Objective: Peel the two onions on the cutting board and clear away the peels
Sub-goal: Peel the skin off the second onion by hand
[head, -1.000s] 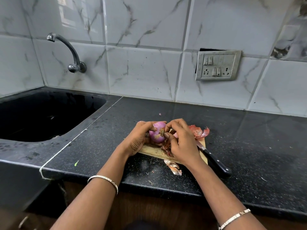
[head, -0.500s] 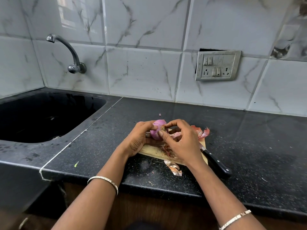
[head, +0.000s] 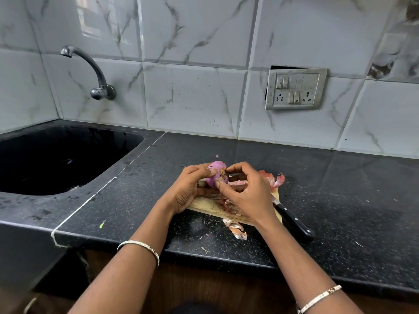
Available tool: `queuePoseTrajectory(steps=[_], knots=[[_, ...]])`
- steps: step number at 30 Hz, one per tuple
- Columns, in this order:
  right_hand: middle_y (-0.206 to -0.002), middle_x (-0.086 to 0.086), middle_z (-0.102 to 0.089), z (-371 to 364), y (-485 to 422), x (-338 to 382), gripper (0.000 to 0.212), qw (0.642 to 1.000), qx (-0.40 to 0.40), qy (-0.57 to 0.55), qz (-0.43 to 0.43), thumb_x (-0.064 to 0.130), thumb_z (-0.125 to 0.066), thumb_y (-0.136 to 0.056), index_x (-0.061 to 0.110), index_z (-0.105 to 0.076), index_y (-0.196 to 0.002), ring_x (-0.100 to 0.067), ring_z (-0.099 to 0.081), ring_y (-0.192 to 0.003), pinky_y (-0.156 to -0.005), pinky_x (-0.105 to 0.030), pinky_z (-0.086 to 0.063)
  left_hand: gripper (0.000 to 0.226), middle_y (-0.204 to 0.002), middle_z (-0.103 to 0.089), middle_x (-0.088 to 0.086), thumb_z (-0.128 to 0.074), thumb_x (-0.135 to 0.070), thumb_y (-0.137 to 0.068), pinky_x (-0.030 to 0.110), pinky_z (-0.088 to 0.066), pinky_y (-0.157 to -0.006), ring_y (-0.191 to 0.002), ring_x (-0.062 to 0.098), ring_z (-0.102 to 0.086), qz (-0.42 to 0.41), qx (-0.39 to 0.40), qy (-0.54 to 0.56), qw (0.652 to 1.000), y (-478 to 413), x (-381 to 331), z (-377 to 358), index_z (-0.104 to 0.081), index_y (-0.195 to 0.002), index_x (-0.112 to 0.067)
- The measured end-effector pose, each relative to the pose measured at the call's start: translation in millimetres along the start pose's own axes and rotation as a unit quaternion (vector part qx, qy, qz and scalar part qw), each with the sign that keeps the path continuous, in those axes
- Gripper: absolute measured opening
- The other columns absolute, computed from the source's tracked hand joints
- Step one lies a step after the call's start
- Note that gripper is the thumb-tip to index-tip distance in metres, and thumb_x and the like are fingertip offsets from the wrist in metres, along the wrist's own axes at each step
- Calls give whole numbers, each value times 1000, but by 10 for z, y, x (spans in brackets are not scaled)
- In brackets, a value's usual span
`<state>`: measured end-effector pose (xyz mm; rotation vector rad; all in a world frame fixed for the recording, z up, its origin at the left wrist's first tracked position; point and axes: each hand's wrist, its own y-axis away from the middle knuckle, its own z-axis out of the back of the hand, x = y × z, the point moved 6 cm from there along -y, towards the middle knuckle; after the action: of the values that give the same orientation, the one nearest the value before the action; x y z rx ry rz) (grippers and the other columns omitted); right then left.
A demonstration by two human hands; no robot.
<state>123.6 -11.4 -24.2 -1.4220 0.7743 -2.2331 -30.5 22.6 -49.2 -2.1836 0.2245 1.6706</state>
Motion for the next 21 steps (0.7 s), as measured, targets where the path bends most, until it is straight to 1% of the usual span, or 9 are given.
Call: queuePoseTrajectory(steps=[4, 9, 11, 13, 14, 15, 17, 19, 21], knots=[[-88, 9, -75, 10, 18, 45, 24, 999, -8, 33, 25, 21, -82, -81, 19, -74, -105, -2, -72, -77, -67, -27, -62, 24, -107, -75, 18, -69, -24, -93, 30, -61, -76, -90, 21, -73, -5, 1, 1, 1000, 8, -20, -19, -76, -113, -13], [-107, 6, -77, 22, 38, 70, 38, 993, -38, 93, 58, 40, -68, -84, 16, -78, -110, 1, -70, -100, -89, -41, -58, 38, -107, -74, 19, -65, -27, -91, 32, -62, -77, -91, 24, -74, -5, -2, -1, 1000, 24, -30, -37, -70, -121, -4], [-100, 9, -78, 19, 37, 55, 31, 993, -35, 96, 57, 35, -66, -87, 14, -79, -106, 3, -70, -93, -83, -37, -58, 39, -108, -74, 19, -64, -27, -92, 35, -63, -80, -94, 25, -74, -5, -4, 0, 1000, 24, -27, -38, -69, -122, -3], [-75, 12, -75, 23, 36, 60, 24, 993, -29, 96, 68, 26, -63, -90, 10, -81, -91, 2, -66, -67, -62, -29, -52, 40, -113, -73, 23, -64, -30, -92, 41, -63, -86, -99, 31, -73, -3, -7, -5, 1000, 16, -17, -34, -70, -122, -3], [-69, 9, -74, 27, 32, 64, 24, 992, -31, 94, 72, 24, -62, -91, 9, -81, -87, -3, -64, -60, -56, -31, -50, 41, -115, -72, 25, -64, -31, -92, 43, -62, -88, -100, 33, -73, -4, -9, -8, 1000, 15, -15, -34, -70, -121, -3], [-72, 5, -76, 31, 29, 64, 23, 992, -35, 92, 73, 23, -62, -91, 10, -81, -89, -5, -66, -61, -57, -33, -52, 41, -117, -70, 27, -64, -31, -92, 45, -61, -89, -101, 34, -72, -6, -11, -10, 1000, 15, -17, -35, -70, -121, -2], [-91, 7, -79, 42, 31, 77, 21, 992, -45, 93, 71, 23, -65, -90, 15, -81, -101, 1, -72, -80, -74, -34, -58, 42, -118, -69, 28, -64, -32, -92, 46, -61, -89, -101, 34, -72, -8, -15, -7, 1000, 20, -25, -38, -70, -121, -2], [-102, 7, -78, 49, 37, 98, 26, 991, -50, 102, 68, 28, -67, -89, 16, -79, -109, 2, -71, -94, -89, -37, -57, 44, -119, -69, 28, -64, -33, -92, 44, -62, -88, -102, 34, -72, -7, -16, -2, 1000, 21, -30, -40, -69, -122, -1], [-105, 5, -77, 52, 39, 123, 26, 991, -46, 102, 74, 26, -70, -90, 16, -78, -112, 2, -70, -97, -91, -28, -56, 45, -119, -69, 28, -63, -33, -92, 43, -62, -87, -103, 34, -72, -6, -16, 0, 1000, 16, -29, -38, -68, -123, 0]])
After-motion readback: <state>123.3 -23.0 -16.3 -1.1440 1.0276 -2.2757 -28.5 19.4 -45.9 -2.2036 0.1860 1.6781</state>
